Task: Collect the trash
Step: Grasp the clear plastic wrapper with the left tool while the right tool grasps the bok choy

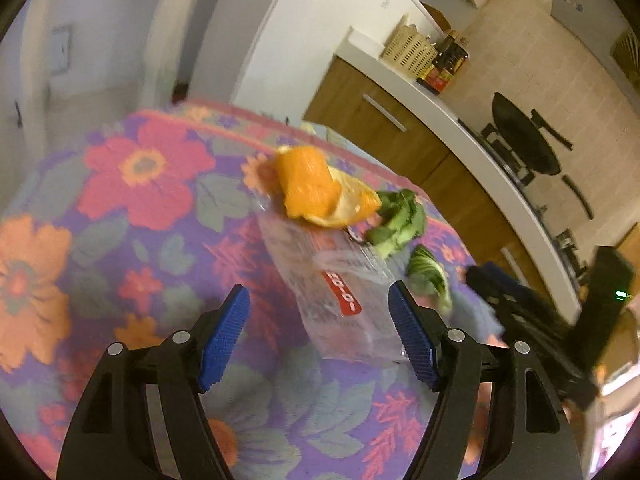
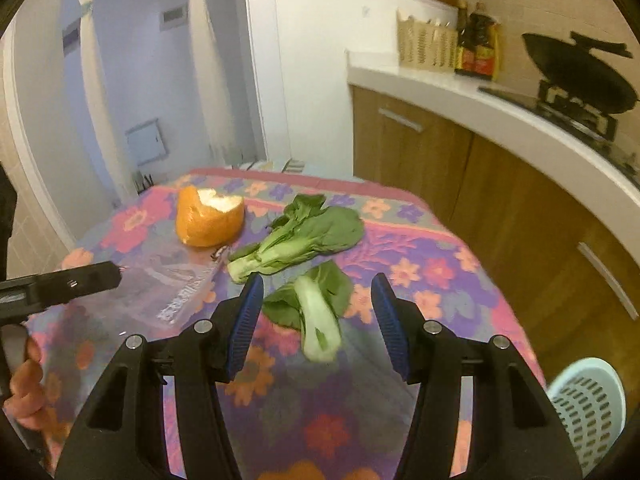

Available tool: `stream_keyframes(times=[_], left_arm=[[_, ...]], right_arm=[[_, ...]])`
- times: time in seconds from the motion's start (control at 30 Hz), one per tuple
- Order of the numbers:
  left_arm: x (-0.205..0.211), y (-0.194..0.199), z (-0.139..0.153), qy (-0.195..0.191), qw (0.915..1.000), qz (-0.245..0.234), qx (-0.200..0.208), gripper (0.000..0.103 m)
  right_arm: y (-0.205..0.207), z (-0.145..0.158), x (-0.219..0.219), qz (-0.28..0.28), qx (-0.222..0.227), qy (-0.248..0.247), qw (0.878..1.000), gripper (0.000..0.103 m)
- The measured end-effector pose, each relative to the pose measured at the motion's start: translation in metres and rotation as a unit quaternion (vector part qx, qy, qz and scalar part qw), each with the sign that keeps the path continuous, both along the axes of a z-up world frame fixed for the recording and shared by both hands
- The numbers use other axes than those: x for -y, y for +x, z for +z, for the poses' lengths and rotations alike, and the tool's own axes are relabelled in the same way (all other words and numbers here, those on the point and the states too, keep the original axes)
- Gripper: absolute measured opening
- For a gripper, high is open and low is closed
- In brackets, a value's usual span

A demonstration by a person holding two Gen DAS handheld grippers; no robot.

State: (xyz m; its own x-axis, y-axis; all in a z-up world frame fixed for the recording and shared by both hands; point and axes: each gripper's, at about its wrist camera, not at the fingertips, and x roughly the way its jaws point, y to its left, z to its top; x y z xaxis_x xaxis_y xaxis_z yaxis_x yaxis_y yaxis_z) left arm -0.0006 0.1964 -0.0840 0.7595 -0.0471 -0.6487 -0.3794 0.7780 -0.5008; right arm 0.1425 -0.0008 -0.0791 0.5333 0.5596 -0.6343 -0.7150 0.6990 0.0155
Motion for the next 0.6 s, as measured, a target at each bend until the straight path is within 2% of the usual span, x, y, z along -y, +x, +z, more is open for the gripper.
stream_keyframes(times=[0.07, 0.2, 0.27, 0.53, 0.6], left_arm=[[0.001, 0.003, -0.006, -0.014, 0.9999, -0.009, 0.0, 0.07], [0.008, 0.008, -0.011, -0.008, 0.9998, -0.02, -0.002, 0.068], [0.01, 0.012, -0.013, -0.011, 0.9996, -0.024, -0.004, 0.068], [0.014, 0.024, -0.022, -0.016, 0.9994, -0.025, -0.016, 0.049], [0.014, 0.026, -0.026, -0.019, 0.9993, -0.026, -0.021, 0.037]], right_arm=[[0.005, -0.008, -0.007, -0.001, -0.005, -0.01, 1.0, 0.052], [0.009, -0.009, -0.016, 0.003, 0.001, -0.015, 1.0, 0.052], [0.016, -0.016, -0.022, 0.002, -0.021, -0.035, 0.999, 0.052], [0.022, -0.025, -0.028, 0.007, -0.043, -0.06, 0.997, 0.052], [0.022, -0.026, -0.029, 0.009, -0.045, -0.06, 0.997, 0.052]])
